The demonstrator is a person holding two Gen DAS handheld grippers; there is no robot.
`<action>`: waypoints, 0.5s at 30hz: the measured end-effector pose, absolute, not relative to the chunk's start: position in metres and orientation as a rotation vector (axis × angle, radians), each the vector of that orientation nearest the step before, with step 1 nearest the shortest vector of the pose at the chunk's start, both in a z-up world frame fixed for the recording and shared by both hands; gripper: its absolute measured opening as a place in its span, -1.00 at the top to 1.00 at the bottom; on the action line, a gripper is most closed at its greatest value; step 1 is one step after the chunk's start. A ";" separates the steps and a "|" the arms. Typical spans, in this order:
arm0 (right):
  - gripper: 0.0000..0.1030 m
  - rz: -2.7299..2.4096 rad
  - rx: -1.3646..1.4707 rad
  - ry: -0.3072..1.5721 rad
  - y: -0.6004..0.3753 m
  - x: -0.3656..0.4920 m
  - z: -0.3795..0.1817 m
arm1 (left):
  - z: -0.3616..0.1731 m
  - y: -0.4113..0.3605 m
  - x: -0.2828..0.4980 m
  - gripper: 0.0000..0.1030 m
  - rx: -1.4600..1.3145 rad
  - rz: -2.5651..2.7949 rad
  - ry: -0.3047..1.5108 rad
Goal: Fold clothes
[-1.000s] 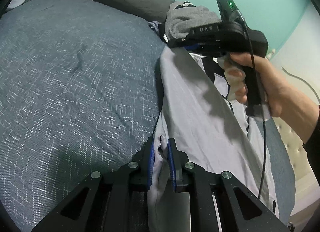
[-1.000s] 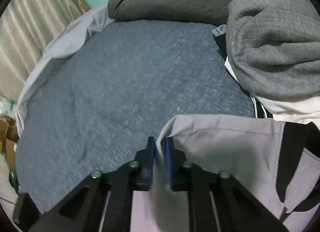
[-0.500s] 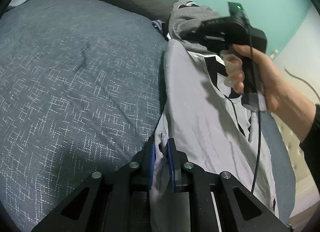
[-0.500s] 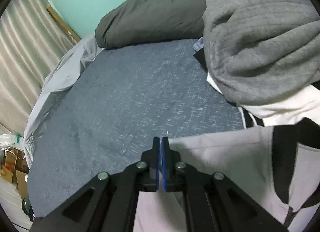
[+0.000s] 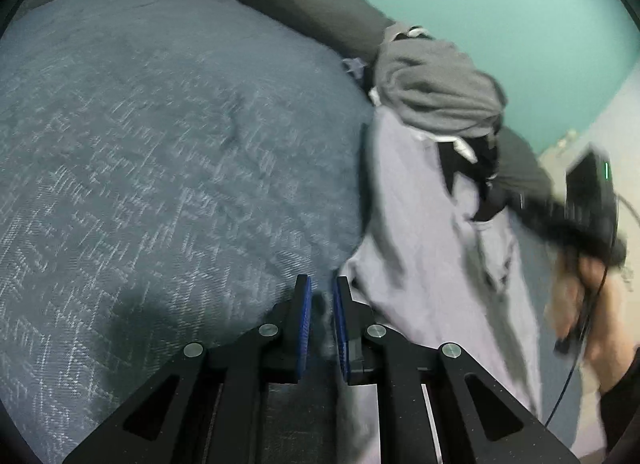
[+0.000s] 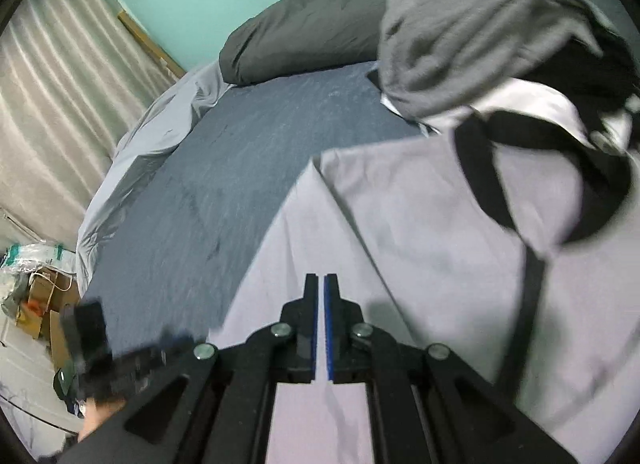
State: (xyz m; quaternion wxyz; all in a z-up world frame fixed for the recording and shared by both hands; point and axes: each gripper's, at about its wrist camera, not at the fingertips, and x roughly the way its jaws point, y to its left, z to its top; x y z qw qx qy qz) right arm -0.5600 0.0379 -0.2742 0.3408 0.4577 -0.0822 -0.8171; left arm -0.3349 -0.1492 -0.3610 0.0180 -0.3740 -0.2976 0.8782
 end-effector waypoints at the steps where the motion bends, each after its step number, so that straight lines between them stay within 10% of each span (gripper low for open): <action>1: 0.95 -2.120 1.191 -0.236 0.049 -0.547 -0.275 | -0.360 -0.149 -0.337 0.76 -1.165 2.724 -0.914; 8: 0.90 -2.157 1.196 -0.324 0.121 -0.467 -0.276 | -0.365 -0.143 -0.351 0.74 -1.220 2.695 -0.900; 15: 0.25 -2.248 1.307 -0.296 0.173 -0.429 -0.291 | -0.369 -0.138 -0.363 0.74 -1.276 2.668 -0.888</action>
